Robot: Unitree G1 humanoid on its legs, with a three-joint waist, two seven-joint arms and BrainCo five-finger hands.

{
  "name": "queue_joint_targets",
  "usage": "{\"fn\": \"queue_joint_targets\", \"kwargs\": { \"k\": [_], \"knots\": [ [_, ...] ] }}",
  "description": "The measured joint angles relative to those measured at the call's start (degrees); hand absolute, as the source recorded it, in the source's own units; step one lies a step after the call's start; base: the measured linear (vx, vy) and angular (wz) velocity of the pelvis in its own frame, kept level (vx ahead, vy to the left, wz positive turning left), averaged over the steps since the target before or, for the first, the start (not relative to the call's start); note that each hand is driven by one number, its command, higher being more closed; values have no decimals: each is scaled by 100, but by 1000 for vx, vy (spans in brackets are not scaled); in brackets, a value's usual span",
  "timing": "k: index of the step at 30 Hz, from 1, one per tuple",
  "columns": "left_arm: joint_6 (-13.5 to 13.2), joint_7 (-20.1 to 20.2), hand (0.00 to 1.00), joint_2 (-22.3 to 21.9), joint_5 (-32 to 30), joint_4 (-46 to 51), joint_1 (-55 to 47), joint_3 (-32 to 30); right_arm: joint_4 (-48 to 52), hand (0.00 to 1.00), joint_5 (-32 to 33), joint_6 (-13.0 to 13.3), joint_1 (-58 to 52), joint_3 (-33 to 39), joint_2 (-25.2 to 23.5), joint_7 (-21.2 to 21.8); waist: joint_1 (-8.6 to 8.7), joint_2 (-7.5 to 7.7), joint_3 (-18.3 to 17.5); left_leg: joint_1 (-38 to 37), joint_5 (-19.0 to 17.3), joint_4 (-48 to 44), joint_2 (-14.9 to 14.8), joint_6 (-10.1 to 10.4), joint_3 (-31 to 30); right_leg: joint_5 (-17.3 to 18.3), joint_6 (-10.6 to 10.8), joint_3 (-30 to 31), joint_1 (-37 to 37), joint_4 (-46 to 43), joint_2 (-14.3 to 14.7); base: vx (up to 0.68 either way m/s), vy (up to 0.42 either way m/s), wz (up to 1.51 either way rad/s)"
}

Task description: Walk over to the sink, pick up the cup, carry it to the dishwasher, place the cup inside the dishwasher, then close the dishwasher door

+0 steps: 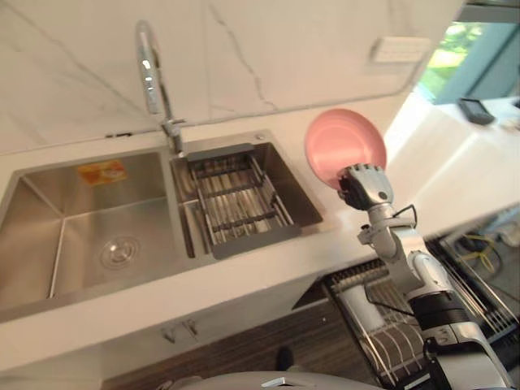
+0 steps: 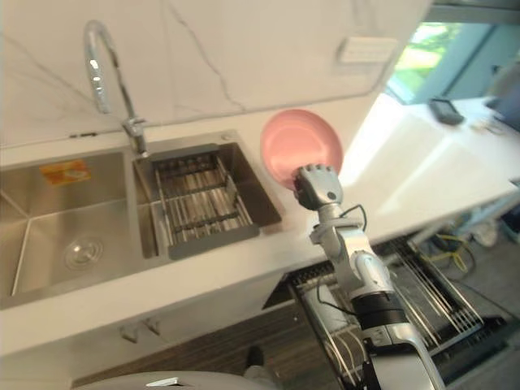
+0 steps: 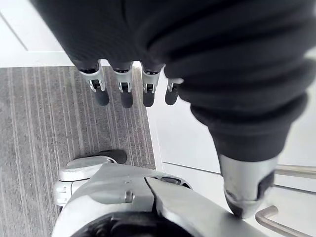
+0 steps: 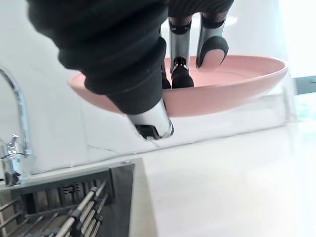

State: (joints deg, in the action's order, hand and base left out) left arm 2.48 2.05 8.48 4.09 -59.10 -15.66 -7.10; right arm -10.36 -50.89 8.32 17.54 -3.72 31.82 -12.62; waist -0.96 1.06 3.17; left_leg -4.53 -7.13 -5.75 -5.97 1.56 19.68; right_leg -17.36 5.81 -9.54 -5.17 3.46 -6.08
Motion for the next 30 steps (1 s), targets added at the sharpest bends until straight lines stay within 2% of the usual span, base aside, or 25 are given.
{"fn": "queue_joint_targets", "kwargs": {
  "k": [1, 2, 3, 4, 5, 6, 7, 8, 9, 10, 11, 12, 13, 14, 15, 16, 19, 22, 25, 28, 30],
  "knots": [
    [16, 2, 0, -78, 7, -26, 41, -77, 13, 100, 16, -16, 75, -7, -2, -8, -103, -64, 33, -12, -11, 24, -102, -8, 277, 178, -243, -234, -122, -339, 41, -213, 75, -154],
    [29, -13, 0, -141, 50, 18, 42, -114, 47, 100, 107, 8, 100, -15, 54, -17, -67, -171, 41, -12, 132, 112, -284, 58, 477, 1541, -977, -1357, -302, -2103, -254, -101, 52, -106],
    [49, -17, 0, -132, 89, 49, 51, -118, 19, 100, 110, 9, 118, -22, 54, -15, -87, -170, 36, -6, 143, 94, -348, 61, 581, 1918, -920, -1700, -209, -2739, -500, -91, 36, -90],
    [113, -20, 0, -109, 106, 56, 53, -119, -1, 100, 115, 27, 131, -41, 39, -12, -133, -127, 16, -5, 179, 72, -385, 100, 719, 2070, -904, -1894, -77, -3053, -739, -7, -74, -78],
    [163, -45, 0, -96, 156, 65, 48, -141, -41, 100, 123, 51, 145, -72, 36, 1, -208, 52, -78, 136, 200, -111, -428, 109, 863, 2156, -882, -2069, 98, -3144, -1029, -3, -118, -72],
    [178, -49, 0, -84, 201, 89, 72, -175, -102, 100, 126, 69, 199, -75, 23, 1, -228, 146, -75, 232, 176, -259, -475, 100, 888, 2133, -880, -2133, 111, -3096, -1080, -73, -204, -70],
    [222, -48, 0, -76, 269, 102, 179, -200, -279, 100, 126, 87, 361, -70, 34, 6, -244, 172, -31, 369, 154, -452, -610, 133, 847, 2010, -941, -2329, 65, -2966, -916, -102, -170, -55],
    [265, -44, 0, -108, 323, 104, 201, -194, -330, 100, 126, 74, 416, -61, 34, 9, -289, 86, -41, 356, 176, -350, -676, 139, 848, 1916, -987, -2364, 70, -2764, -753, -139, -218, -79],
    [315, -41, 0, -169, 409, 111, 220, -182, -399, 100, 124, 79, 527, -67, 23, 12, -378, -10, -75, 288, 396, -69, -805, 316, 995, 1841, -898, -2308, 214, -2106, -454, -111, -165, -76],
    [322, -43, 0, -166, 450, 103, 272, -187, -410, 100, 129, 80, 605, -73, 28, 28, -382, 110, -15, 325, 471, -62, -750, 322, 1152, 2256, -763, -2439, 258, -2161, -648, -114, -180, -68],
    [322, -46, 0, -130, 451, 98, 286, -189, -411, 100, 138, 90, 605, -77, 25, 91, -383, 183, -5, 351, 473, -151, -741, 326, 1210, 2360, -620, -2500, 331, -2132, -766, -111, -177, -47],
    [344, -54, 0, -77, 449, 86, 318, -193, -409, 100, 161, 123, 606, -88, 25, 239, -403, 252, 11, 377, 509, -262, -788, 388, 1267, 2352, -194, -2544, 526, -1774, -766, -151, -247, -36],
    [343, -59, 0, -118, 424, 2, 354, -215, -396, 100, 212, 153, 603, -87, 44, 398, -380, 185, 36, 392, 575, -306, -943, 497, 1265, 2310, -76, -2543, 668, -1348, -500, -192, -343, -30],
    [335, -60, 0, -149, 420, -20, 347, -267, -392, 100, 221, 157, 589, -88, 47, 495, -373, 108, 39, 373, 632, -295, -1043, 541, 1278, 2227, -126, -2541, 750, -1171, -339, -186, -307, -20],
    [305, -72, 0, -241, 416, -52, 306, -396, -377, 100, 232, 158, 491, -80, 71, 648, -359, 39, 18, 334, 723, -241, -1183, 603, 1319, 2081, -219, -2543, 905, -823, -55, -174, -324, -19],
    [295, -76, 0, -277, 415, -63, 272, -413, -315, 100, 260, 152, 358, -50, 124, 754, -346, -22, -18, 246, 860, -82, -1237, 594, 1334, 1972, -290, -2533, 1012, -546, 128, -110, -220, -16],
    [223, -78, 0, -294, 409, -63, 193, -411, -128, 100, 327, 148, 144, -43, 237, 909, -226, -60, -21, 138, 1131, 311, -1218, 575, 1323, 1876, -389, -2510, 1042, -312, 314, -86, -127, -8],
    [134, -65, 0, -289, 411, -42, 152, -409, -138, 100, 321, 137, 83, -38, 226, 1020, -209, -82, 18, 42, 1242, 513, -1134, 653, 1313, 1702, -388, -2404, 1058, -118, 361, -37, 17, -13],
    [90, -57, 0, -269, 403, -2, 153, -405, -186, 100, 321, 109, -23, -33, 176, 1022, -183, -60, 114, 45, 1218, 512, -993, 646, 1270, 1550, -325, -2406, 1115, 41, 269, -11, 86, 2],
    [81, -52, 0, -263, 396, 4, 151, -402, -372, 100, 326, 18, -163, -18, 27, 1020, -166, -62, 193, 56, 1164, 545, -790, 562, 1226, 1434, -214, -2419, 1123, 154, 84, -8, 184, 8],
    [84, -35, 0, -277, 346, 25, 156, -382, -644, 100, 333, -8, -168, -12, -8, 1016, -163, -126, 267, 65, 1118, 545, -655, 487, 1191, 1366, -149, -2424, 1116, 154, -51, 8, 139, 6]
  ]
}}
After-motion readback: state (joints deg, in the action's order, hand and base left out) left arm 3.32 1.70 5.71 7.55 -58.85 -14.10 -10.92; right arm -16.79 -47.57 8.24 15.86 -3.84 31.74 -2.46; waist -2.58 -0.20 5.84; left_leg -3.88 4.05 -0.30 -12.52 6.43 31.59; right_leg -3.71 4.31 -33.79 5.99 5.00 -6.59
